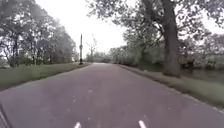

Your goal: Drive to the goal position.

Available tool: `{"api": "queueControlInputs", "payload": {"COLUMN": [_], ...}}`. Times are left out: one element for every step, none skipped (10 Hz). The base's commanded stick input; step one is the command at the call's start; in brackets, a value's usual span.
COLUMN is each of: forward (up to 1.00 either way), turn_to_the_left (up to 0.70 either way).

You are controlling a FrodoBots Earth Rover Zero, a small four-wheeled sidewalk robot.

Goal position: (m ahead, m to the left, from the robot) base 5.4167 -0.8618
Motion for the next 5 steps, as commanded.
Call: {"api": "queueControlInputs", "payload": {"forward": [0.70,0.70,0.70,0.70,0.70], "turn_to_the_left": [0.00,0.00,0.00,0.00,0.00]}}
